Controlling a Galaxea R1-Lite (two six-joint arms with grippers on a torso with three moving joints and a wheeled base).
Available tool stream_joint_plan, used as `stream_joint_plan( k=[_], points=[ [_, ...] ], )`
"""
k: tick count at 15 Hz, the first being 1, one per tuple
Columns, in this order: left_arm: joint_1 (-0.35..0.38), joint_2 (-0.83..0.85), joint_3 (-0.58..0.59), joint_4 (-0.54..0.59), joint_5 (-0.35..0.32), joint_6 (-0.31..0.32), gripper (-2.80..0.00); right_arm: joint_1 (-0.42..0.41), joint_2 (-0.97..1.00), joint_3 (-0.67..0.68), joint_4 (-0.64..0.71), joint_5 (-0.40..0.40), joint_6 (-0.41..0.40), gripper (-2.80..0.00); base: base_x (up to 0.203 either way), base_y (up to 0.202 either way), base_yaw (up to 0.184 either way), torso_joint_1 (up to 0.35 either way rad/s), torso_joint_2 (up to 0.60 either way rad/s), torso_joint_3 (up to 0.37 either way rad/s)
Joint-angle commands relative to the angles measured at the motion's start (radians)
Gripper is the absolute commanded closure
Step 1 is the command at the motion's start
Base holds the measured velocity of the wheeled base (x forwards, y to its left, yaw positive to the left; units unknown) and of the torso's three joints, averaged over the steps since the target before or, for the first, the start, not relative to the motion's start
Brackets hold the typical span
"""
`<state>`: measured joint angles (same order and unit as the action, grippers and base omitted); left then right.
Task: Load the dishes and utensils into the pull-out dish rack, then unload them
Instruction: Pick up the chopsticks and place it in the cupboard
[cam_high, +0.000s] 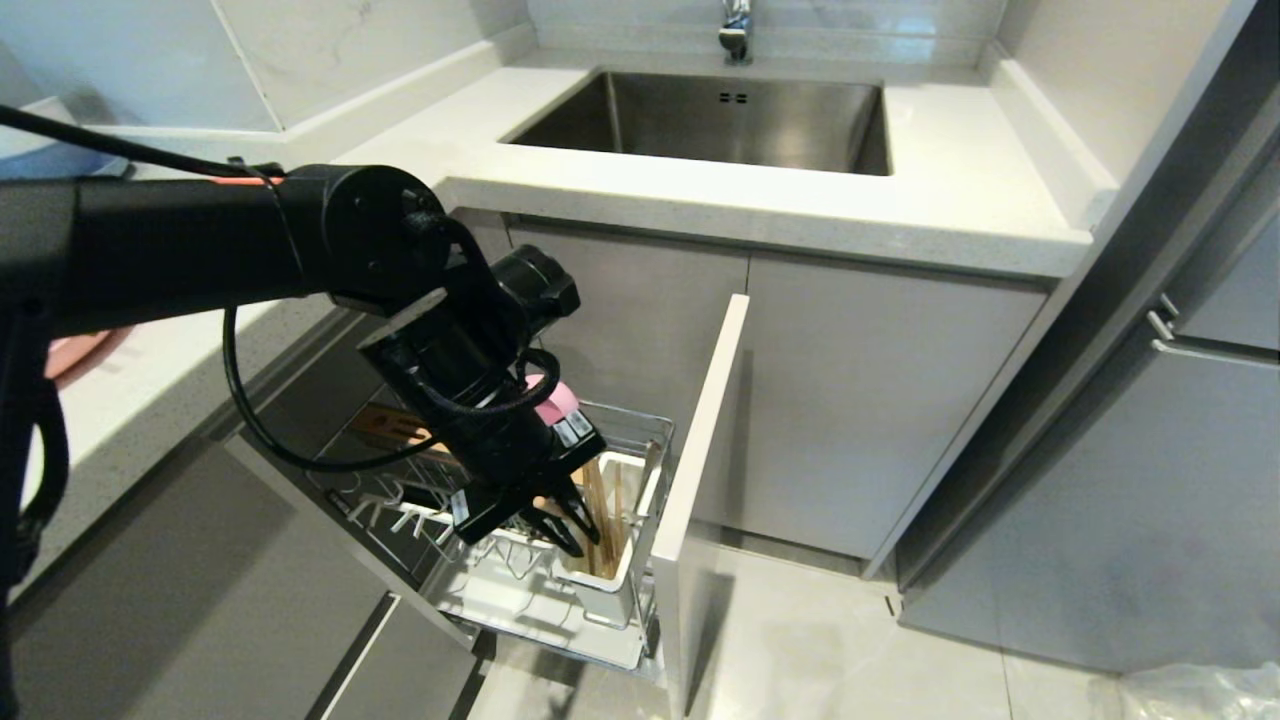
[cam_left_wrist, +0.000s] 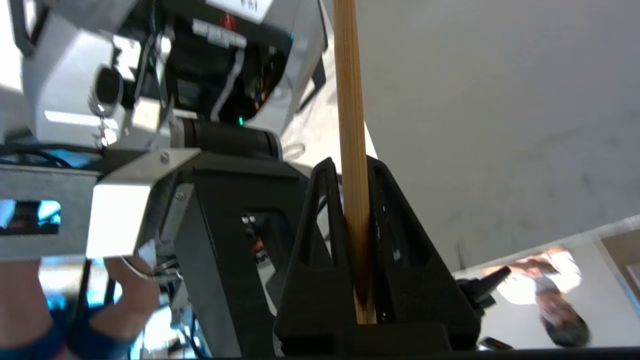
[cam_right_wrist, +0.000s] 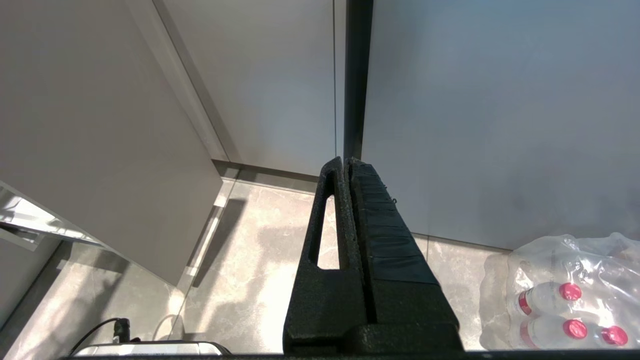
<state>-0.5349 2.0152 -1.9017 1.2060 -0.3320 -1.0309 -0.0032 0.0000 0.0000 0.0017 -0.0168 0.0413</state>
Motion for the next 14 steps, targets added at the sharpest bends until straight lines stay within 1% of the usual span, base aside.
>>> stream_joint_plan(
  k=[1,8,14],
  points=[
    [0.006,0.039,-0.002,0.006,-0.019,-0.006,0.00,0.000,0.000,0.002,0.000,0.000,0.000,0.00,0.000,0.000,0.000,0.000,0.00,0.000],
    [0.049,0.112,-0.019,0.003,-0.076,-0.006,0.00,0.000,0.000,0.002,0.000,0.000,0.000,0.00,0.000,0.000,0.000,0.000,0.00,0.000],
    [0.085,0.173,-0.039,-0.014,-0.079,0.003,0.00,0.000,0.000,0.002,0.000,0.000,0.000,0.00,0.000,0.000,0.000,0.000,0.00,0.000]
  ],
)
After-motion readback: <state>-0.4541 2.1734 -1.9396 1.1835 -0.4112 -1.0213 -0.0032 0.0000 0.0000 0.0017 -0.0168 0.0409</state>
